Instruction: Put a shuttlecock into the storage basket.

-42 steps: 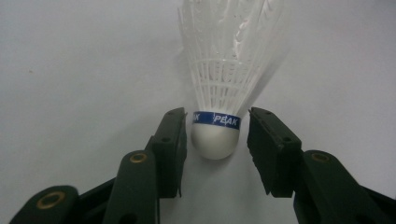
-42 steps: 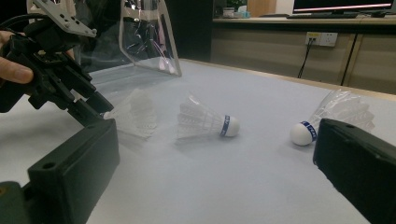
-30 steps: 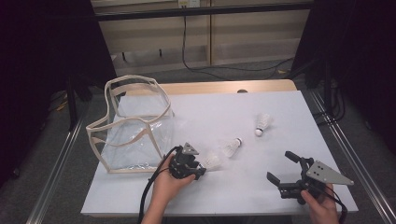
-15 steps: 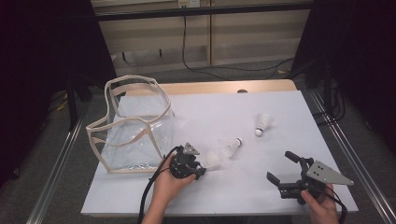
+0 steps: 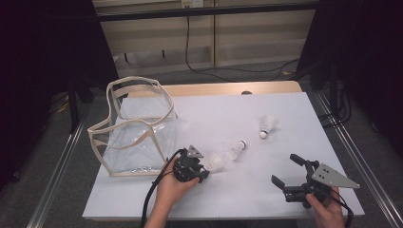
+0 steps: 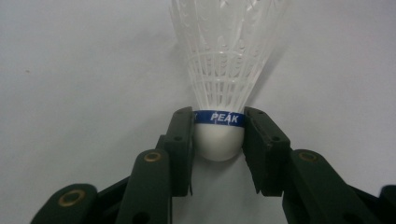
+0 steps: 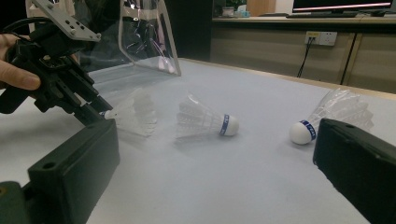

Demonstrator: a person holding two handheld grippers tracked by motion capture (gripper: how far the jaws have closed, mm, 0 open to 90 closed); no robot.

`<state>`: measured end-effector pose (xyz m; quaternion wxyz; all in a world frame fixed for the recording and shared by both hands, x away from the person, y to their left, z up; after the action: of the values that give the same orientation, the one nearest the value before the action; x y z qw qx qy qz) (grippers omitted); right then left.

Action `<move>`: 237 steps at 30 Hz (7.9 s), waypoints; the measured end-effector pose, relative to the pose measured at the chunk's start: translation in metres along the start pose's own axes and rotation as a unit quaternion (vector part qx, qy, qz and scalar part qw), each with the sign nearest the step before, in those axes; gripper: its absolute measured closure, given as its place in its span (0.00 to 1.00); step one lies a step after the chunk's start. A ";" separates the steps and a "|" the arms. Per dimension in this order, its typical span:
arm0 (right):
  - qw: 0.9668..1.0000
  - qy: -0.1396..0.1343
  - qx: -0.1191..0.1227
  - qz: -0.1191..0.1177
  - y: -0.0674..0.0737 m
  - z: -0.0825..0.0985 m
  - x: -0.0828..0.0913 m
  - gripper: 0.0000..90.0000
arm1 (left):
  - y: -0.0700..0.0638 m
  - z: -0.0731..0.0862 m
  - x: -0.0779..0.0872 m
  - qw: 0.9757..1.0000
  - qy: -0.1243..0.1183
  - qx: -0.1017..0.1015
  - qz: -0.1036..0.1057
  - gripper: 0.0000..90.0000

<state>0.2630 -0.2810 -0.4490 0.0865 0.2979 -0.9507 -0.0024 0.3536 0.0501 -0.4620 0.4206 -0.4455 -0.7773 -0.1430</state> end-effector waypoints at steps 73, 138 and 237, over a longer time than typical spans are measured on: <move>1.000 0.000 0.000 0.000 -0.002 0.001 0.000 0.00 | -0.010 -0.011 0.037 0.998 0.007 0.035 0.054 0.73; 1.000 -0.002 -0.002 -0.006 -0.002 0.000 0.000 0.00 | -0.012 -0.062 0.065 0.995 0.017 0.060 0.080 0.73; 1.000 -0.002 -0.003 -0.007 -0.003 0.000 0.002 0.00 | -0.002 -0.112 0.111 0.995 0.013 0.079 0.060 0.73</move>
<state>0.2632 -0.2848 -0.4489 0.0854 0.3047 -0.9486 -0.0065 0.3835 0.0461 -0.3070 0.4718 -0.4547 -0.7529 -0.0618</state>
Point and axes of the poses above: each handheld gripper's, and its own axes: x roughly backward along the jaws, z roughly out of its underside, y roughly to its left, the point moved 3 cm from there along -x, roughly forward along the jaws, and after that the axes turned 2 degrees about z, right-handed, at the moved point
